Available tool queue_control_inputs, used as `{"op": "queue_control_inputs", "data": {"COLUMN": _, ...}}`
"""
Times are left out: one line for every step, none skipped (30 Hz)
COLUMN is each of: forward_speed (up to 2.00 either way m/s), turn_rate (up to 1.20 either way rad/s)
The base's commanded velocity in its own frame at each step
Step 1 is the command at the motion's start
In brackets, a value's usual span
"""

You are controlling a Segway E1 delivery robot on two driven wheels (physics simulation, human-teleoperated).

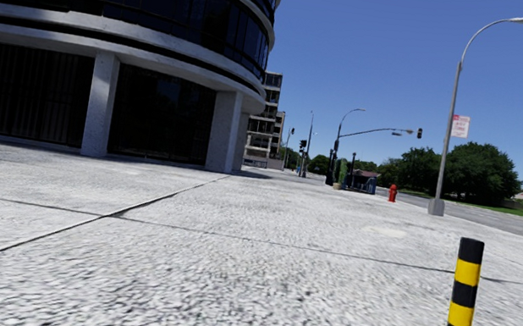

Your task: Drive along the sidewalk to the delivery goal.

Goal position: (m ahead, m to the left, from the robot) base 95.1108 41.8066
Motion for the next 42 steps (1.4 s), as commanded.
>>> {"op": "queue_control_inputs", "data": {"forward_speed": 2.00, "turn_rate": 0.00}}
{"op": "queue_control_inputs", "data": {"forward_speed": 2.00, "turn_rate": -0.01}}
{"op": "queue_control_inputs", "data": {"forward_speed": 2.00, "turn_rate": -0.02}}
{"op": "queue_control_inputs", "data": {"forward_speed": 1.97, "turn_rate": -0.03}}
{"op": "queue_control_inputs", "data": {"forward_speed": 1.97, "turn_rate": -0.03}}
{"op": "queue_control_inputs", "data": {"forward_speed": 1.91, "turn_rate": -0.08}}
{"op": "queue_control_inputs", "data": {"forward_speed": 1.85, "turn_rate": -0.10}}
{"op": "queue_control_inputs", "data": {"forward_speed": 1.80, "turn_rate": -0.10}}
{"op": "queue_control_inputs", "data": {"forward_speed": 1.77, "turn_rate": -0.11}}
{"op": "queue_control_inputs", "data": {"forward_speed": 1.77, "turn_rate": -0.11}}
{"op": "queue_control_inputs", "data": {"forward_speed": 1.71, "turn_rate": -0.15}}
{"op": "queue_control_inputs", "data": {"forward_speed": 1.69, "turn_rate": -0.19}}
{"op": "queue_control_inputs", "data": {"forward_speed": 1.68, "turn_rate": -0.20}}
{"op": "queue_control_inputs", "data": {"forward_speed": 1.68, "turn_rate": -0.20}}
{"op": "queue_control_inputs", "data": {"forward_speed": 1.68, "turn_rate": -0.20}}
{"op": "queue_control_inputs", "data": {"forward_speed": 1.67, "turn_rate": -0.20}}
{"op": "queue_control_inputs", "data": {"forward_speed": 1.66, "turn_rate": -0.20}}
{"op": "queue_control_inputs", "data": {"forward_speed": 1.65, "turn_rate": -0.20}}
{"op": "queue_control_inputs", "data": {"forward_speed": 1.64, "turn_rate": -0.20}}
{"op": "queue_control_inputs", "data": {"forward_speed": 1.64, "turn_rate": -0.20}}
{"op": "queue_control_inputs", "data": {"forward_speed": 1.64, "turn_rate": -0.20}}
{"op": "queue_control_inputs", "data": {"forward_speed": 1.64, "turn_rate": -0.20}}
{"op": "queue_control_inputs", "data": {"forward_speed": 1.64, "turn_rate": -0.20}}
{"op": "queue_control_inputs", "data": {"forward_speed": 1.64, "turn_rate": -0.15}}
{"op": "queue_control_inputs", "data": {"forward_speed": 1.63, "turn_rate": -0.05}}
{"op": "queue_control_inputs", "data": {"forward_speed": 1.63, "turn_rate": -0.01}}
{"op": "queue_control_inputs", "data": {"forward_speed": 1.63, "turn_rate": 0.00}}
{"op": "queue_control_inputs", "data": {"forward_speed": 1.63, "turn_rate": 0.00}}
{"op": "queue_control_inputs", "data": {"forward_speed": 1.63, "turn_rate": 0.00}}
{"op": "queue_control_inputs", "data": {"forward_speed": 1.63, "turn_rate": 0.00}}
{"op": "queue_control_inputs", "data": {"forward_speed": 1.63, "turn_rate": 0.00}}
{"op": "queue_control_inputs", "data": {"forward_speed": 1.63, "turn_rate": 0.00}}
{"op": "queue_control_inputs", "data": {"forward_speed": 1.63, "turn_rate": 0.00}}
{"op": "queue_control_inputs", "data": {"forward_speed": 1.63, "turn_rate": 0.00}}
{"op": "queue_control_inputs", "data": {"forward_speed": 1.63, "turn_rate": 0.00}}
{"op": "queue_control_inputs", "data": {"forward_speed": 1.63, "turn_rate": 0.00}}
{"op": "queue_control_inputs", "data": {"forward_speed": 1.63, "turn_rate": 0.00}}
{"op": "queue_control_inputs", "data": {"forward_speed": 1.63, "turn_rate": 0.00}}
{"op": "queue_control_inputs", "data": {"forward_speed": 1.63, "turn_rate": 0.00}}
{"op": "queue_control_inputs", "data": {"forward_speed": 1.63, "turn_rate": 0.00}}
{"op": "queue_control_inputs", "data": {"forward_speed": 1.63, "turn_rate": 0.00}}
{"op": "queue_control_inputs", "data": {"forward_speed": 1.63, "turn_rate": -0.09}}
